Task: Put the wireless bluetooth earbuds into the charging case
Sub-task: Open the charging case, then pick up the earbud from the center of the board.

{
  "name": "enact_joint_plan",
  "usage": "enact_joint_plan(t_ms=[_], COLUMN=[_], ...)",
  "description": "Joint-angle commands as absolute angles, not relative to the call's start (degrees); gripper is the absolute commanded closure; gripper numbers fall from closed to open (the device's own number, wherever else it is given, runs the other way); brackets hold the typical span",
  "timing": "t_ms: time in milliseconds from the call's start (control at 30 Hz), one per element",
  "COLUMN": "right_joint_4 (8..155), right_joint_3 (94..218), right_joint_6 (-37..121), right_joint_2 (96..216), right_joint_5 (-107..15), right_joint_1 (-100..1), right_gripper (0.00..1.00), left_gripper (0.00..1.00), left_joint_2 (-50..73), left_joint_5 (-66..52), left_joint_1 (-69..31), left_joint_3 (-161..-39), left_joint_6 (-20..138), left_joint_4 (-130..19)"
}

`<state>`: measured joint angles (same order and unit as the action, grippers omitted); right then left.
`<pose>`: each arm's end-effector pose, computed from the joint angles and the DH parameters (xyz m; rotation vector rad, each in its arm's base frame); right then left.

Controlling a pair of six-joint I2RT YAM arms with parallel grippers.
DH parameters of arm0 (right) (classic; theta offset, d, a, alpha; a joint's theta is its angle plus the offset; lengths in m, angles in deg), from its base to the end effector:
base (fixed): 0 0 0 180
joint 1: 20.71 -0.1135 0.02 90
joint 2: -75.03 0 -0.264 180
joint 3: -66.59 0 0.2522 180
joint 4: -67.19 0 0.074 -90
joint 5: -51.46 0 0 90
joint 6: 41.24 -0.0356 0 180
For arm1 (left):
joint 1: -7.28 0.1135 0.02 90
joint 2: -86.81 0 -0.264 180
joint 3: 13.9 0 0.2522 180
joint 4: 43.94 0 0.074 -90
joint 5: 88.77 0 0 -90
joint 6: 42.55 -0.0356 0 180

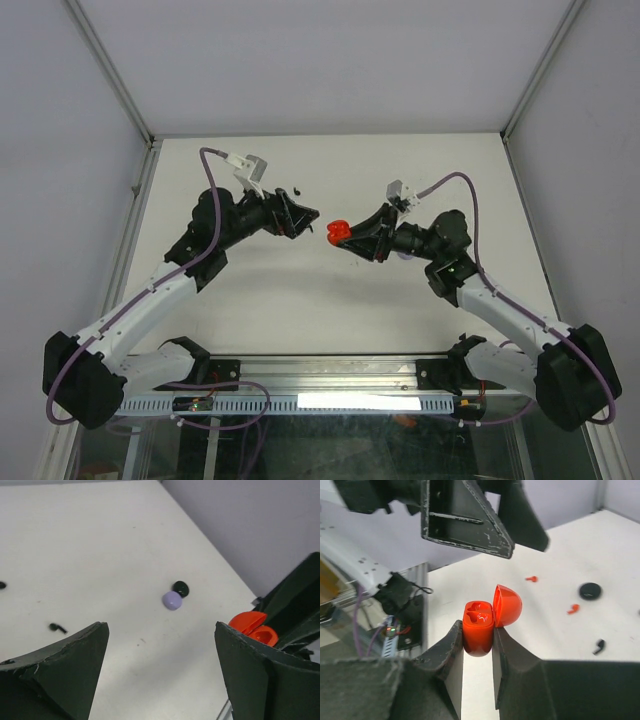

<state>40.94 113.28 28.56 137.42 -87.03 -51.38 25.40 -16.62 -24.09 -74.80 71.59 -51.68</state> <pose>0.1897 0.1435 0.2971 -0.8813 1.3219 1.2900 0.2100 -0.1408 0.3276 0.3562 1.7739 -0.9718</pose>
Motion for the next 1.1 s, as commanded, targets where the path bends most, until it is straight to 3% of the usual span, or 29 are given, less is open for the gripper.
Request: enact_joint_plan(t_ms=[0,233,567,1067], right_joint_4=[50.66,55.13,56.13,59.51], right_joint_3=[113.03,112.25,111.77,111.89], right_joint_6=[40.52,43.22,44.04,46.65], right_joint_2=[132.96,130.73,130.94,129.80], right_joint_5=[-73.74,-70.74,-70.42,-68.57], right_joint_1=[-51.12,-51.03,-51.05,-51.06], right_gripper=[1.00,1.00,1.00,1.00], left_gripper=[0.11,0.12,0.19,0.48], left_joint_2=[23.95,14.95,-0.29,-20.47], left_joint_5=[-3.33,10.42,13.24,17.13], left_joint_1=[-23.38,-22.48,-19.65,-16.37], left_joint_3=[-79.65,-86.48,-93.29,-106.44], left_joint_6=[68.94,68.26,67.57,66.87], left_joint_4=[-61.83,-74.08,-81.38,-88.34])
